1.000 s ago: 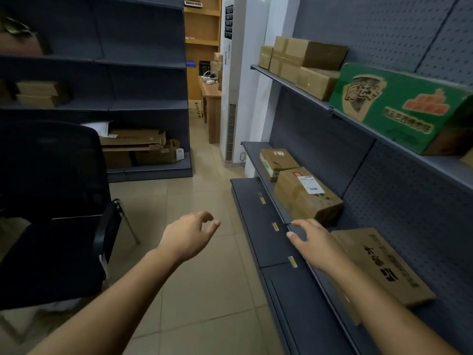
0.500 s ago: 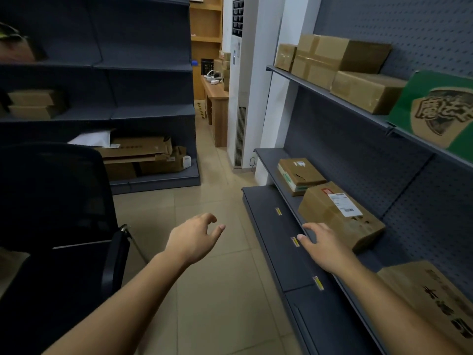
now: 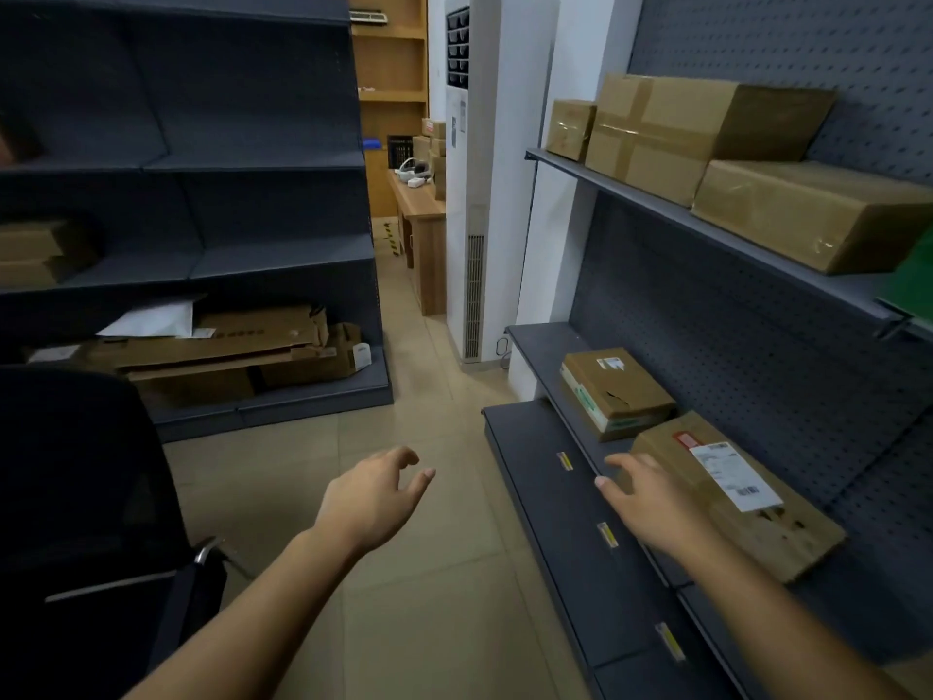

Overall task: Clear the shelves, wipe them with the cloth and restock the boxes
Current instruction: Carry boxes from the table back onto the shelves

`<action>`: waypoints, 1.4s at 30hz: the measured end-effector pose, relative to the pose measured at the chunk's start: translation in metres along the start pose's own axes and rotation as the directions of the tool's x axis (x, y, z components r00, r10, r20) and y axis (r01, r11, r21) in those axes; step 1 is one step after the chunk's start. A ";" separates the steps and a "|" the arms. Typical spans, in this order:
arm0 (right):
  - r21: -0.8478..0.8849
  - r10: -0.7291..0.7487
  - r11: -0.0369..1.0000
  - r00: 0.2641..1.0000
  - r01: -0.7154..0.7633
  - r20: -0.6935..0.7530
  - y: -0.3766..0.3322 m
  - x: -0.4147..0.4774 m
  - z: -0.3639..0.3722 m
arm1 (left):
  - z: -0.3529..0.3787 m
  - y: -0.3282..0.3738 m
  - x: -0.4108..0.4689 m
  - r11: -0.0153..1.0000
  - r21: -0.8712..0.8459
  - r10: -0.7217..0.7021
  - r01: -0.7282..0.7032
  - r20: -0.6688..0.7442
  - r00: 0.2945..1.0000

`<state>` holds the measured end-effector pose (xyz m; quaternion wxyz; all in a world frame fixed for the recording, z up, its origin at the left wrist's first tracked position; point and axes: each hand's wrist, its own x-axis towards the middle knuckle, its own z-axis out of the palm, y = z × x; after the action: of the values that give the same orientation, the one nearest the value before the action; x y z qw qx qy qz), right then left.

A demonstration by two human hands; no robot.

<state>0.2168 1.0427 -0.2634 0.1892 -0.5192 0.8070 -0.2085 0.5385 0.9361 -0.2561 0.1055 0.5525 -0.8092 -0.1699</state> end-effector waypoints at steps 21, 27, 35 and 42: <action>0.050 0.218 0.975 0.976 -0.217 -0.008 0.006 0.241 0.018 | 0.038 -0.017 0.303 0.995 -0.034 0.095 -0.092 0.107 0.990; 0.109 0.335 0.940 0.936 -0.324 -0.107 -0.009 0.282 0.024 | 0.031 -0.025 0.395 0.982 -0.076 0.182 -0.173 0.123 0.976; 0.201 0.478 0.873 0.859 -0.444 -0.180 -0.013 0.308 0.030 | 0.043 -0.015 0.475 0.958 -0.135 0.273 -0.252 0.174 0.946; 0.275 0.576 0.810 0.788 -0.517 -0.216 0.025 0.327 0.038 | 0.083 0.019 0.529 0.937 -0.195 0.328 -0.290 0.204 0.922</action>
<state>0.0897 0.7467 -0.3379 0.1732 -0.2038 0.9162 -0.2985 0.2987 0.4638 -0.3339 0.0793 0.3835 -0.8766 -0.2795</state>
